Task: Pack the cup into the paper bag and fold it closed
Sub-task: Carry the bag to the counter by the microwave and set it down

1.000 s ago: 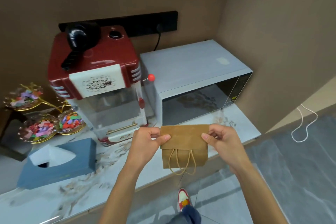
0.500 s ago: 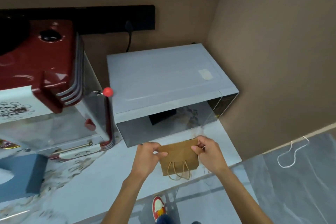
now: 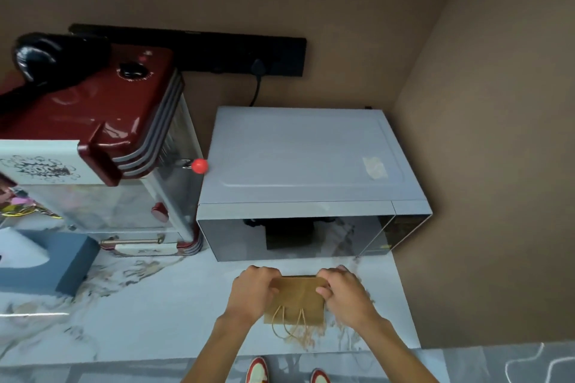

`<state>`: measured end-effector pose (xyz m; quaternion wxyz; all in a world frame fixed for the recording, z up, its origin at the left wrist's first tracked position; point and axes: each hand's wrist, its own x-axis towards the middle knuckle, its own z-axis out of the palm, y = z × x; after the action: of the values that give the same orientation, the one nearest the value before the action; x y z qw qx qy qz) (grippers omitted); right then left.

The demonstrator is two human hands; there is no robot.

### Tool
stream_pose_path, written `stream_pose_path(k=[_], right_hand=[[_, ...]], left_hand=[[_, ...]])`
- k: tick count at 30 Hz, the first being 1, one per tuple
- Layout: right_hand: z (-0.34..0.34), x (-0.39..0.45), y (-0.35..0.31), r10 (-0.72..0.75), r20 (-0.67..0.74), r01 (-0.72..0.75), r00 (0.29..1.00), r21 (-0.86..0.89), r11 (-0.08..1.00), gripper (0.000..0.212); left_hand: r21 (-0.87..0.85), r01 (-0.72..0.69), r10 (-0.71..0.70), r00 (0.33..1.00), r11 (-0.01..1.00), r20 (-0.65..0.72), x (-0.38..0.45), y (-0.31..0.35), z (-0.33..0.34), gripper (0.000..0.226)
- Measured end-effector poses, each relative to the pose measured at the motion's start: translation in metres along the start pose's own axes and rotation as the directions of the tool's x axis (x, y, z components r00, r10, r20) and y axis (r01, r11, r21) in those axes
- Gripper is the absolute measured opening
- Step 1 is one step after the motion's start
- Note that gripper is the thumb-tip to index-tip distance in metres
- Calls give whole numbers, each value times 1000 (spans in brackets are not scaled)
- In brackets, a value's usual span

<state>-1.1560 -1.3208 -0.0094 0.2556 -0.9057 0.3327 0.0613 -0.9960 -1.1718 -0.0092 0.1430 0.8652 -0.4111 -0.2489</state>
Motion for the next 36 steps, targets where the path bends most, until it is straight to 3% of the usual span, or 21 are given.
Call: stream_pose_path(k=[4, 10, 15, 17, 23, 27, 30, 34, 36], right_hand=[[-2, 12, -17, -284, 92, 298, 954, -229, 927, 22], [1, 16, -28, -361, 120, 379, 925, -371, 848, 37], [-2, 17, -12, -340, 117, 349, 933, -517, 781, 23], [-4, 17, -6, -330, 119, 338, 936, -559, 757, 29], [-11, 23, 6, -362, 141, 388, 922, -383, 838, 30], [-12, 21, 8, -372, 120, 389, 920, -378, 840, 38], [-18, 20, 12, -342, 105, 355, 934, -400, 845, 23], [-24, 16, 15, -288, 109, 307, 951, -407, 860, 26], [-23, 14, 17, -275, 95, 290, 957, -352, 890, 24]], left_hand=[[240, -74, 68, 997, 968, 31, 2, 17, 5, 22], [411, -117, 114, 993, 904, 32, 1, 19, 20, 31], [374, -112, 124, 992, 921, -8, -2, 8, 20, 28], [330, -73, 86, 996, 941, -25, -4, 3, 22, 29], [158, -90, 92, 996, 983, -5, -9, -3, 15, 33], [65, -104, 105, 994, 992, -14, -11, 1, 12, 33], [34, -84, 85, 996, 996, -39, -14, 5, 6, 37], [-250, -65, 46, 996, 966, -81, -18, 7, 5, 39], [-252, -53, 36, 997, 966, -72, -17, 6, 7, 35]])
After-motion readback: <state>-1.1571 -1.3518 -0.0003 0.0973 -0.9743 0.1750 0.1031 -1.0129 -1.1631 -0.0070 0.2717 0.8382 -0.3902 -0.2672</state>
